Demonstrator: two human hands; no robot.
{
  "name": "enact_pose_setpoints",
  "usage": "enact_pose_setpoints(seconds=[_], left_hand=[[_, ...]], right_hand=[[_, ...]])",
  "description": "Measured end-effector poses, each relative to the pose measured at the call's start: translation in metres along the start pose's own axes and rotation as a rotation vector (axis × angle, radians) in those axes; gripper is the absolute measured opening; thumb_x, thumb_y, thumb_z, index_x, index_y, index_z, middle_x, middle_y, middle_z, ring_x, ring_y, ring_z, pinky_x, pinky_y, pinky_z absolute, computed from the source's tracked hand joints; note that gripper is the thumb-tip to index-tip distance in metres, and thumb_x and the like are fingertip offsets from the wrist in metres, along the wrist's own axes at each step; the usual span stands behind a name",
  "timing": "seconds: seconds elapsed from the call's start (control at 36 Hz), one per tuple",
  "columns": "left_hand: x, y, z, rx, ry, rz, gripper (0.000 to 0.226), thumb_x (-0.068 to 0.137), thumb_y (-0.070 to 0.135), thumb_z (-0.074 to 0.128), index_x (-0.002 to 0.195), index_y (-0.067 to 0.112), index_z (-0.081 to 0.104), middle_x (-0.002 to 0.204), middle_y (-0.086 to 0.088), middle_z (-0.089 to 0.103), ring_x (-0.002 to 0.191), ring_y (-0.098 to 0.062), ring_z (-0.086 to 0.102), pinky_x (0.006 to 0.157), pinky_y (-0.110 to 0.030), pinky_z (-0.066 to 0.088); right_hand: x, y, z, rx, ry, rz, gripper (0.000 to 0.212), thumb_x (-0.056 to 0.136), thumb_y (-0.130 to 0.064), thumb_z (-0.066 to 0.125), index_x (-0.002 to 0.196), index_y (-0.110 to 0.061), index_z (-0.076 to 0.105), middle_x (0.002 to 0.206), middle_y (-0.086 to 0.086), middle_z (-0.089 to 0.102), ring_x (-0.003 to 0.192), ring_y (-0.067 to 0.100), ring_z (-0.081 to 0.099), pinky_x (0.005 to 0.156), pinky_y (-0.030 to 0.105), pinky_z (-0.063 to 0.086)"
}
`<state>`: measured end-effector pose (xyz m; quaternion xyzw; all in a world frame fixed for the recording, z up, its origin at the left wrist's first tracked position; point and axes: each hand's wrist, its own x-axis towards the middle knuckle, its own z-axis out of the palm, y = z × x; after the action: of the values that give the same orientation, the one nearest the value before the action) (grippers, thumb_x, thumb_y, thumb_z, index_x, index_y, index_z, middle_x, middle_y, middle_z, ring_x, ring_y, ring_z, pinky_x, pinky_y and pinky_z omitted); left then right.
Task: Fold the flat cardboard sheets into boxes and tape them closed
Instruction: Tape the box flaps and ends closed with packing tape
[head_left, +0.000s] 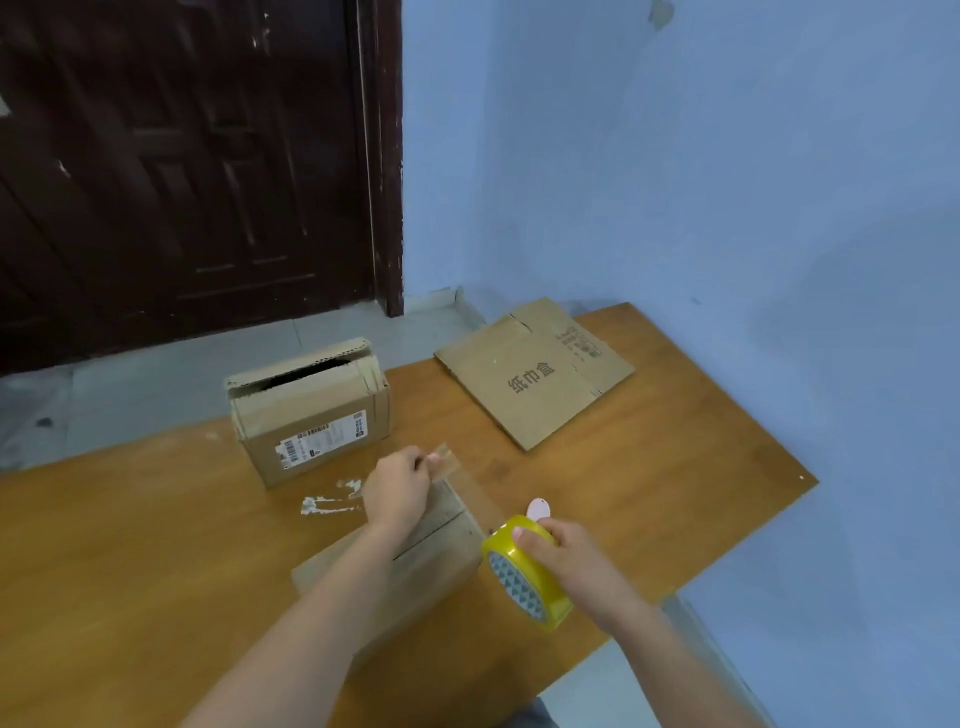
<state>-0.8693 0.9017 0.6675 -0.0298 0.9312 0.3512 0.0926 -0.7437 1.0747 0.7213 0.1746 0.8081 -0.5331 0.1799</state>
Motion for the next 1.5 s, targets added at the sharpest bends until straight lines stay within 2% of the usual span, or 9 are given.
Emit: enact_pose_setpoints(seconds=[0.22,0.33,0.44,0.69,1.06,1.17,1.28,1.42,1.5], left_hand=[[-0.002,-0.003,0.008,-0.059,0.058,-0.037,0.031,0.097,0.037,0.047,0.081,0.014,0.060,0.069,0.001,0.060,0.058,-0.008,0.050,0.048,-0.022,0.031],[-0.001,-0.007,0.008,-0.124,0.043,-0.046,0.032,0.096,0.040,0.048,0.079,0.015,0.061,0.070,0.000,0.061,0.056,-0.011,0.049,0.050,-0.023,0.035],[0.002,-0.007,0.010,-0.147,0.019,-0.047,0.030,0.095,0.039,0.049,0.080,0.017,0.062,0.065,0.002,0.059,0.052,-0.010,0.046,0.049,-0.022,0.032],[0.003,-0.009,0.011,-0.175,0.035,-0.067,0.034,0.095,0.042,0.048,0.080,0.014,0.060,0.066,-0.001,0.058,0.053,-0.013,0.046,0.053,-0.026,0.036],[0.003,-0.008,0.010,-0.198,0.056,-0.064,0.034,0.096,0.040,0.047,0.077,0.014,0.060,0.071,-0.004,0.061,0.059,-0.014,0.049,0.052,-0.025,0.034],[0.001,-0.010,0.009,-0.291,0.065,-0.063,0.030,0.095,0.038,0.051,0.075,0.018,0.062,0.069,0.000,0.061,0.060,-0.015,0.051,0.052,-0.025,0.035],[0.000,-0.009,0.007,-0.404,0.077,-0.057,0.017,0.093,0.031,0.057,0.088,0.020,0.068,0.076,0.007,0.063,0.072,-0.013,0.055,0.058,-0.023,0.038],[-0.001,-0.009,0.005,-0.520,0.080,-0.082,0.024,0.091,0.021,0.060,0.114,0.014,0.067,0.103,0.003,0.065,0.096,-0.012,0.055,0.084,-0.027,0.043],[-0.001,-0.010,0.005,-0.518,0.073,-0.083,0.028,0.091,0.019,0.061,0.119,0.017,0.064,0.108,0.005,0.062,0.101,-0.012,0.053,0.090,-0.029,0.045]], right_hand=[[0.008,0.013,0.007,-0.128,0.039,0.053,0.045,0.073,-0.061,0.054,0.075,-0.016,0.050,0.070,0.004,0.051,0.063,0.015,0.049,0.061,0.030,0.038],[0.007,0.017,0.007,-0.117,0.032,0.042,0.052,0.082,-0.055,0.055,0.085,-0.003,0.058,0.075,0.009,0.061,0.066,0.015,0.055,0.063,0.031,0.043],[0.004,0.018,0.009,-0.094,0.025,0.041,0.044,0.088,-0.048,0.056,0.095,-0.005,0.064,0.092,0.019,0.067,0.072,0.024,0.064,0.068,0.034,0.048],[0.000,0.012,0.011,-0.050,0.022,0.075,0.040,0.090,-0.044,0.056,0.099,-0.006,0.064,0.096,0.017,0.068,0.090,0.032,0.067,0.081,0.043,0.054],[0.000,0.007,0.011,-0.037,0.009,0.070,0.027,0.091,-0.043,0.055,0.082,-0.017,0.060,0.082,0.006,0.066,0.076,0.018,0.064,0.074,0.033,0.052],[0.001,0.007,0.011,-0.034,0.012,0.055,0.036,0.090,-0.044,0.055,0.088,-0.009,0.062,0.087,0.014,0.067,0.078,0.021,0.064,0.078,0.039,0.054],[0.000,0.010,0.014,-0.020,0.014,0.053,0.039,0.090,-0.044,0.054,0.097,-0.007,0.062,0.094,0.013,0.068,0.085,0.023,0.067,0.080,0.039,0.055],[0.000,0.012,0.018,-0.007,-0.004,0.050,0.033,0.091,-0.043,0.053,0.089,-0.011,0.060,0.085,0.008,0.066,0.078,0.016,0.066,0.074,0.031,0.054],[-0.001,0.014,0.020,-0.007,-0.009,0.048,0.030,0.091,-0.043,0.054,0.085,-0.014,0.059,0.081,0.006,0.063,0.074,0.016,0.063,0.072,0.030,0.052]])
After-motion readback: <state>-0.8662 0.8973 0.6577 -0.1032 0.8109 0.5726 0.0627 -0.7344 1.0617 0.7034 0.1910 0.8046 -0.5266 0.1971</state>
